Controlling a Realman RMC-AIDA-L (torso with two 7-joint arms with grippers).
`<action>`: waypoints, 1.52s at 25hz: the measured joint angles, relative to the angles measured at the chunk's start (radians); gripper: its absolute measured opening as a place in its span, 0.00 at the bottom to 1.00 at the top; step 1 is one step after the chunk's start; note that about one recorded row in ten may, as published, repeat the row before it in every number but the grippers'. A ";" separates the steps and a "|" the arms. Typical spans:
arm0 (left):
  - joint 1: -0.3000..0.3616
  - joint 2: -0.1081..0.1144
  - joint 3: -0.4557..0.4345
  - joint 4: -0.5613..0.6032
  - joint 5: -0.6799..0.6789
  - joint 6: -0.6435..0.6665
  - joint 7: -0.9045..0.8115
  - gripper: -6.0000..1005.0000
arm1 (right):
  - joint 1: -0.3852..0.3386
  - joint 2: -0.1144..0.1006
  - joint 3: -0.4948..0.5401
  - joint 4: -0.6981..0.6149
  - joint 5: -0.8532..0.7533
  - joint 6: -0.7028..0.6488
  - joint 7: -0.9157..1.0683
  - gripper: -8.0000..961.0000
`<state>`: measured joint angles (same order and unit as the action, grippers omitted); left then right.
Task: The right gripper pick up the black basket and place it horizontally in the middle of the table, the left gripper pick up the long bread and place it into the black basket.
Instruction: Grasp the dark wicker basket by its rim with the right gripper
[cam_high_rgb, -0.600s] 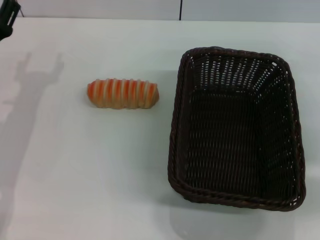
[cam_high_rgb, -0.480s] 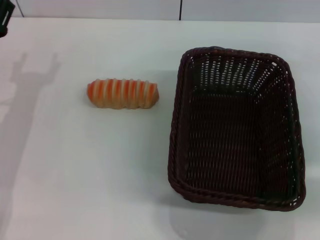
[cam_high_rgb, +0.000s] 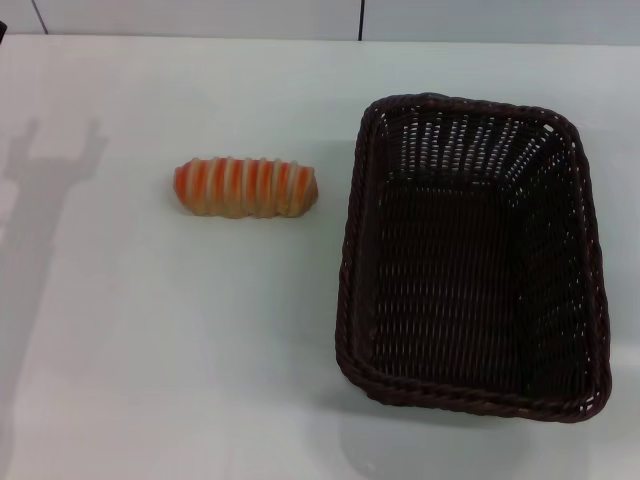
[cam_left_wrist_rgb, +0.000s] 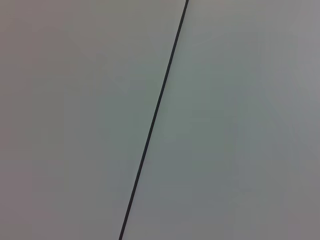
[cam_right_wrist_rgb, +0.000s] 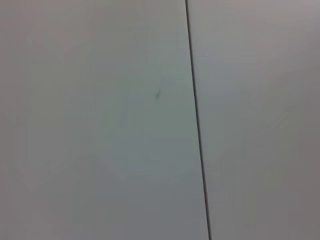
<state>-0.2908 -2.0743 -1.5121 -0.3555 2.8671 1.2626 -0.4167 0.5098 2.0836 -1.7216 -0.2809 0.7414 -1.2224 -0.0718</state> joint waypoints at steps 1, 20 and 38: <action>0.000 0.000 0.000 0.000 0.000 0.000 0.000 0.86 | 0.000 0.000 0.000 0.000 0.000 0.000 0.000 0.41; 0.013 0.005 -0.006 -0.004 0.000 0.028 -0.006 0.86 | -0.016 -0.012 -0.025 -0.009 -0.125 0.022 -0.001 0.45; 0.018 0.005 0.020 0.006 0.009 0.027 -0.030 0.86 | -0.190 -0.016 0.072 -0.475 -0.158 0.393 -0.096 0.82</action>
<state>-0.2729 -2.0693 -1.4922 -0.3493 2.8760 1.2900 -0.4466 0.3202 2.0673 -1.6497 -0.7556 0.5836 -0.8294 -0.1678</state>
